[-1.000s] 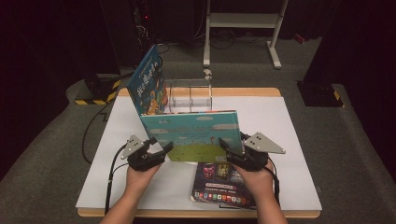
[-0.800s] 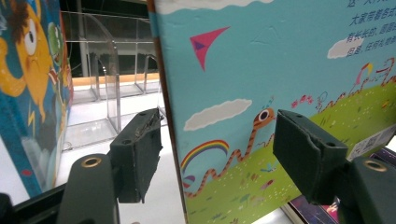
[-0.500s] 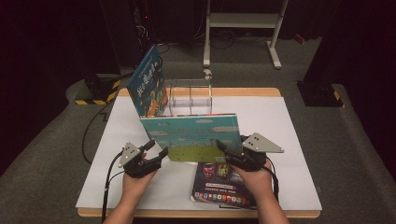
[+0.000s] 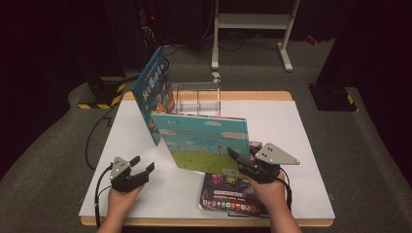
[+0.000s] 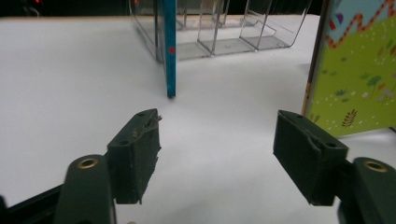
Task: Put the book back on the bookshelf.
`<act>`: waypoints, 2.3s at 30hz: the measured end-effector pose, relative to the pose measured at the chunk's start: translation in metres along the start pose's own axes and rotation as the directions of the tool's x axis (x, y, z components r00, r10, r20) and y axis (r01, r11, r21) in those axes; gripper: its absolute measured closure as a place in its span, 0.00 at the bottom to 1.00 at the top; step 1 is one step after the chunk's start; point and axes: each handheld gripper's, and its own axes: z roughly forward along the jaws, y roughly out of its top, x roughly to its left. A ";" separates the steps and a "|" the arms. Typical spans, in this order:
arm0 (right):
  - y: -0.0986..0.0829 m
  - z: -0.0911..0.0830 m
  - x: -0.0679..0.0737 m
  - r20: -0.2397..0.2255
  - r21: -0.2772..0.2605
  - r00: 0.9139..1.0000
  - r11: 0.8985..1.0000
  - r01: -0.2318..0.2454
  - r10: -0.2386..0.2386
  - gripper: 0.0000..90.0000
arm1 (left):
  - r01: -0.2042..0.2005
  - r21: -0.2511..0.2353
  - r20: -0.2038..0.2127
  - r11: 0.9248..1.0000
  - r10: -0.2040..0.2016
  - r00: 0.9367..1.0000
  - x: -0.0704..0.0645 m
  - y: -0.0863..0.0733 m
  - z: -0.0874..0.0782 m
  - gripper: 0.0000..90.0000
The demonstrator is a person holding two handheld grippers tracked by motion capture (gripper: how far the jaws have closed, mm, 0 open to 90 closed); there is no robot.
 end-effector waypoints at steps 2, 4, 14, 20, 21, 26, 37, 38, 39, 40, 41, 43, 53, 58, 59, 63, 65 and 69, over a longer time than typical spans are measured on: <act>-0.003 -0.002 -0.001 -0.009 -0.003 1.000 1.000 -0.009 0.009 0.72 | -0.010 -0.009 0.001 1.000 0.010 1.000 -0.001 -0.001 0.000 0.33; -0.006 -0.005 0.001 -0.033 -0.010 0.999 1.000 0.000 -0.001 0.75 | -0.003 0.006 0.017 1.000 0.003 1.000 -0.001 -0.003 0.002 0.32; -0.023 -0.015 -0.005 -0.047 0.010 0.994 0.995 -0.101 0.101 0.78 | -0.029 -0.022 0.016 0.999 0.030 0.999 -0.003 -0.004 -0.001 0.31; -0.010 -0.016 0.011 -0.089 0.008 0.995 0.999 -0.052 0.053 0.83 | -0.029 -0.031 0.014 0.999 0.029 0.999 -0.003 -0.005 -0.002 0.31; -0.007 -0.016 0.013 -0.098 0.005 0.994 0.999 -0.048 0.048 0.84 | -0.027 -0.034 0.015 0.999 0.028 1.000 -0.003 -0.005 -0.002 0.31; -0.002 -0.013 0.020 -0.142 -0.025 0.988 0.997 -0.070 0.065 0.88 | -0.023 -0.043 0.021 0.999 0.024 0.999 -0.003 -0.005 -0.003 0.31; 0.020 0.000 0.041 -0.098 -0.096 0.995 0.995 -0.038 0.029 0.89 | -0.025 -0.052 0.037 0.998 0.027 0.999 -0.003 -0.006 -0.004 0.31; 0.022 0.001 0.041 -0.085 -0.100 0.996 0.994 -0.034 0.025 0.89 | -0.024 -0.052 0.038 0.998 0.026 0.999 -0.003 -0.006 -0.004 0.31; 0.022 0.001 0.041 -0.085 -0.100 0.996 0.994 -0.034 0.025 0.89 | -0.024 -0.052 0.038 0.998 0.026 0.999 -0.003 -0.006 -0.004 0.31; 0.025 0.004 0.040 -0.065 -0.107 0.997 0.994 -0.034 0.027 0.89 | -0.025 -0.052 0.041 0.998 0.027 0.999 -0.003 -0.006 -0.004 0.31; 0.026 0.006 0.038 -0.058 -0.112 0.998 0.993 -0.034 0.028 0.89 | -0.025 -0.052 0.041 0.998 0.027 0.999 -0.003 -0.006 -0.004 0.31; 0.028 0.009 0.035 -0.043 -0.117 0.999 0.992 -0.038 0.033 0.89 | -0.024 -0.052 0.043 0.998 0.027 0.999 -0.003 -0.006 -0.004 0.31; 0.031 0.023 0.017 0.065 -0.162 0.996 0.985 -0.056 0.067 0.89 | -0.032 -0.048 0.043 0.998 0.034 0.999 -0.003 -0.005 -0.004 0.31; 0.025 0.024 0.013 0.091 -0.159 0.994 0.986 -0.053 0.068 0.89 | -0.033 -0.051 0.043 0.998 0.035 0.998 -0.003 -0.005 -0.004 0.31; 0.025 0.024 0.013 0.091 -0.159 0.994 0.986 -0.053 0.068 0.89 | -0.033 -0.051 0.043 0.998 0.036 0.998 -0.003 -0.005 -0.004 0.31; 0.011 0.016 0.010 0.087 -0.161 0.993 0.985 -0.070 0.084 0.89 | -0.043 -0.046 0.041 0.998 0.044 0.998 -0.004 -0.005 -0.003 0.31; 0.007 0.012 0.008 0.085 -0.152 0.992 0.986 -0.076 0.089 0.89 | -0.045 -0.046 0.040 0.998 0.046 0.998 -0.005 -0.005 -0.003 0.31; 0.001 0.005 0.007 0.084 -0.124 0.991 0.988 -0.093 0.104 0.89 | -0.047 -0.039 0.037 0.998 0.049 0.998 -0.005 -0.005 -0.002 0.31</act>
